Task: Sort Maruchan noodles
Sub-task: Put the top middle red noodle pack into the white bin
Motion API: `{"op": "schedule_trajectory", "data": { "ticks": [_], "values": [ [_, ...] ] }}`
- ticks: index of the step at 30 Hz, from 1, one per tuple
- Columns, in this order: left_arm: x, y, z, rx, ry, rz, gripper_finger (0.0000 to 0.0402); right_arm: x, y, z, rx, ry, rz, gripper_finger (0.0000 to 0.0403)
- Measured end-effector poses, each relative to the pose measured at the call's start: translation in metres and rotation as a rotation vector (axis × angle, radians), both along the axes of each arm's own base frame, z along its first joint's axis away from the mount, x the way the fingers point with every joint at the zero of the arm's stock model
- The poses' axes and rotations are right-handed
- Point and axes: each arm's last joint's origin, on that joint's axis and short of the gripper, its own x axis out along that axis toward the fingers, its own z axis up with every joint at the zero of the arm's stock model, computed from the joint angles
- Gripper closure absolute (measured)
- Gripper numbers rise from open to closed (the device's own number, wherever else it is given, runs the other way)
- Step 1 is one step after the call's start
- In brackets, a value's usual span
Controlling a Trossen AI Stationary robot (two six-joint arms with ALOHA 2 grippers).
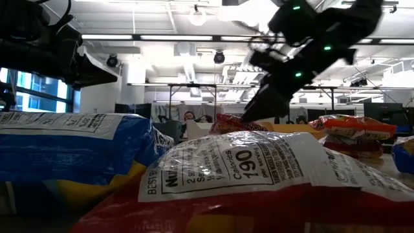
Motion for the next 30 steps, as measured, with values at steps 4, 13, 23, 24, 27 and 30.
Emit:
{"op": "schedule_trajectory", "data": {
  "ticks": [4,13,23,24,27,30],
  "values": [
    [0.0,0.0,0.0,0.0,0.0,0.0,0.0401,0.024,-0.002,-0.005,-0.028,0.084,-0.033,0.0096],
    [0.0,0.0,0.0,0.0,0.0,0.0,0.0401,0.052,-0.014,-0.01,0.033,0.207,-0.127,0.0131],
    [0.0,0.0,0.0,0.0,0.0,0.0,0.0401,0.062,-0.025,0.003,0.09,0.218,-0.146,0.0292],
    [0.0,0.0,0.0,0.0,0.0,0.0,0.0401,0.064,-0.025,0.006,0.091,0.215,-0.148,0.0307],
    [0.0,0.0,0.0,0.0,0.0,0.0,0.0401,0.068,-0.026,0.014,0.098,0.211,-0.151,0.0343],
    [0.0,0.0,0.0,0.0,0.0,0.0,0.0401,0.074,-0.026,0.024,0.136,0.207,-0.142,0.0363]
  ]
}}
